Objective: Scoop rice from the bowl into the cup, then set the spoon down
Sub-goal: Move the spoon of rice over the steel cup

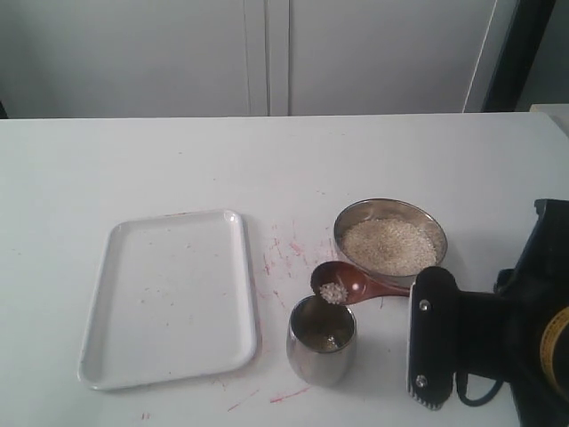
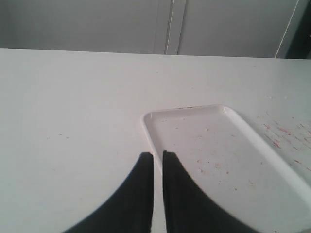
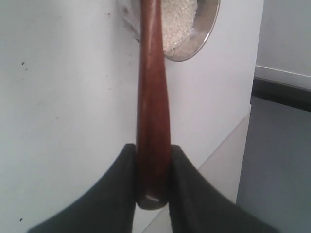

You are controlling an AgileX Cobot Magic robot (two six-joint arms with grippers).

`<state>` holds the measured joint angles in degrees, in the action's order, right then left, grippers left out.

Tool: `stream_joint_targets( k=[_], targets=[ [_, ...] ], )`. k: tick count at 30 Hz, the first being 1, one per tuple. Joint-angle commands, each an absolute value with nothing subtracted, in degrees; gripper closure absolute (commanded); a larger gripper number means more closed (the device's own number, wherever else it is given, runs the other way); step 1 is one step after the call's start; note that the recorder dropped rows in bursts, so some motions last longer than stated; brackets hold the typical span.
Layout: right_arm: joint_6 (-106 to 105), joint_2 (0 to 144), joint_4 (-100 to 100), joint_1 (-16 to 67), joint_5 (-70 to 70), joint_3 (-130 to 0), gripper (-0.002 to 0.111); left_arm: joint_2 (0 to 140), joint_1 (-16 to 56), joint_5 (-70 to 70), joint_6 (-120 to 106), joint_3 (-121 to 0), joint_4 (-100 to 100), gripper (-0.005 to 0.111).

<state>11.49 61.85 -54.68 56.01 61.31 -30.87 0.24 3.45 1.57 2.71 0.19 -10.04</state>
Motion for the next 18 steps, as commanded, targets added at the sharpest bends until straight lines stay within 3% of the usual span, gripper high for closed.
stream_joint_targets(
  k=[1, 18],
  targets=[
    [14.0, 61.4, -57.4, 58.4, 61.6, -28.7, 0.108, 0.0, 3.6, 1.4, 2.8, 0.0, -10.6, 0.092],
    [18.2, 61.3, -59.7, 59.5, 62.9, -28.7, 0.108, 0.0, 3.6, 1.4, 2.8, 0.0, -10.6, 0.092]
  ],
)
